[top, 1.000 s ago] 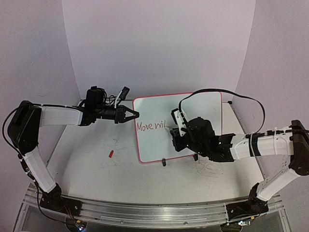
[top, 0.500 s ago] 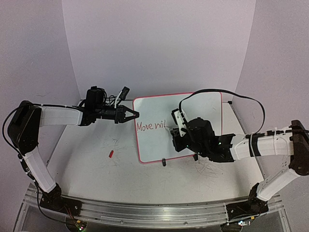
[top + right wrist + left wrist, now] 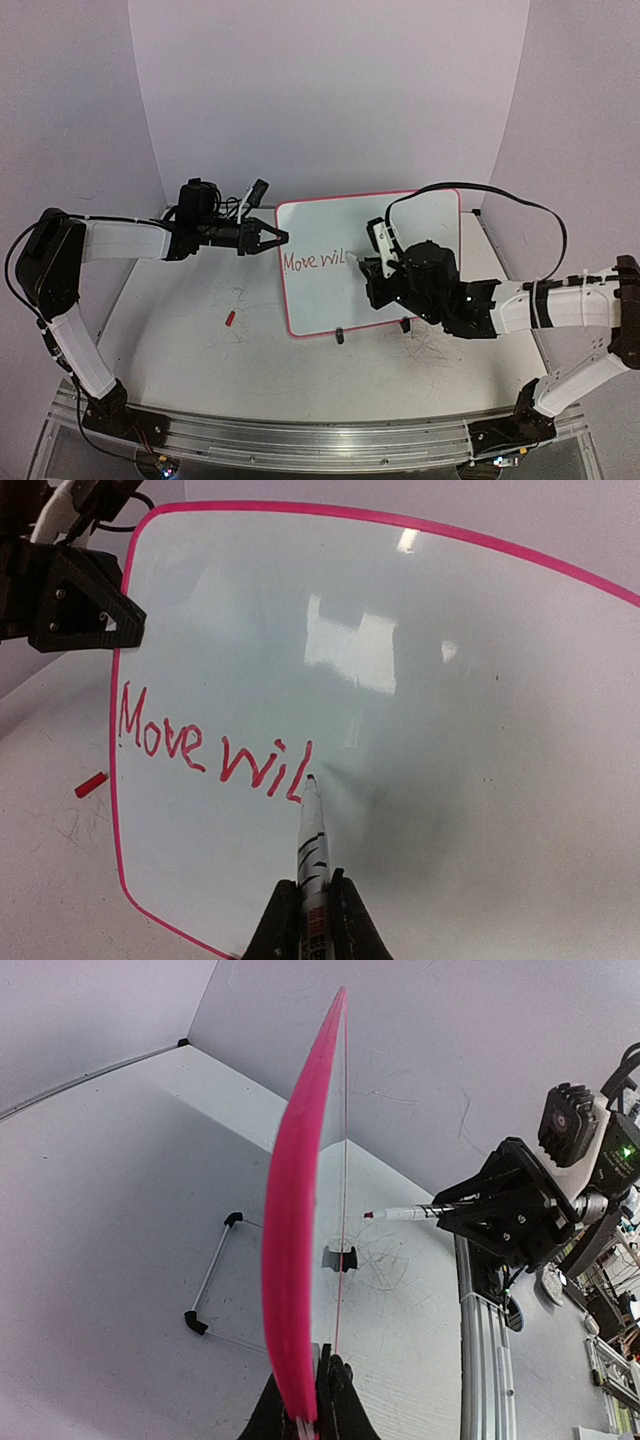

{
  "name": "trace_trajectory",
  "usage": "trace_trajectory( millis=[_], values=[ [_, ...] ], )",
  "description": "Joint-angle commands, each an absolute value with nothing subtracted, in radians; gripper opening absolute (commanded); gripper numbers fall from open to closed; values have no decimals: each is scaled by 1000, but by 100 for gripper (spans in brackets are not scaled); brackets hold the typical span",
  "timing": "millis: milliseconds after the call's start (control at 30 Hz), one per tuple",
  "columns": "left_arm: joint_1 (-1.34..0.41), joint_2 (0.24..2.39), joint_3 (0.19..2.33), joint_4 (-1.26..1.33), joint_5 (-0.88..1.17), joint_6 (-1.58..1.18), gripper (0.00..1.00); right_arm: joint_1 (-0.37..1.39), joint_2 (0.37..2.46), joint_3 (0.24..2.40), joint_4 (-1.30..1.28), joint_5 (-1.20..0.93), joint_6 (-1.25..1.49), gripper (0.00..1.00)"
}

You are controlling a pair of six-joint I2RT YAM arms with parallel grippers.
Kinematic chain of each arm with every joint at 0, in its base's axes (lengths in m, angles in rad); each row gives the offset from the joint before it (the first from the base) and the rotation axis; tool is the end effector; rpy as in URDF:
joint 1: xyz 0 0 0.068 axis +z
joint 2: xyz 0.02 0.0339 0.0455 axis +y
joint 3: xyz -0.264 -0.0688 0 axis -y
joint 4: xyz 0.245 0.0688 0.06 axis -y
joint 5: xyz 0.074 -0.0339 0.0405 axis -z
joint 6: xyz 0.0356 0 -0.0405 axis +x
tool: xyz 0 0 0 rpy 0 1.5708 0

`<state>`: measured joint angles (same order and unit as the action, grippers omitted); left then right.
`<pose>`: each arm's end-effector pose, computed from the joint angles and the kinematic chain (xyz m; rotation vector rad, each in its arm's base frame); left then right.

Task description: Write a sentence on the whiteboard

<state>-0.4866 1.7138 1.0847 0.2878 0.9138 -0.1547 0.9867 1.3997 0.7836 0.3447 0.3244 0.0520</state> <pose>0.3238 -0.2032 0.2471 0.9511 1.7410 -1.2914 0.1823 0.2552 0.2522 -0.6231 1.7412 0.4313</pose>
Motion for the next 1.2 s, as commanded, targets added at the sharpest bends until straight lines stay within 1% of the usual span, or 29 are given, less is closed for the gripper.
trace_trajectory(
  millis=[0, 667, 933, 1167],
  values=[
    [-492, 1685, 1078, 285, 865, -52, 0, 986, 1445, 850, 385, 319, 35, 0],
    [-492, 1679, 1079, 282, 866, -51, 0, 986, 1498, 884, 386, 336, 36, 0],
    [-492, 1677, 1077, 281, 865, -49, 0, 985, 1521, 898, 362, 384, 46, 0],
    [-493, 1678, 1079, 281, 865, -48, 0, 986, 1499, 895, 324, 442, 52, 0]
  ],
)
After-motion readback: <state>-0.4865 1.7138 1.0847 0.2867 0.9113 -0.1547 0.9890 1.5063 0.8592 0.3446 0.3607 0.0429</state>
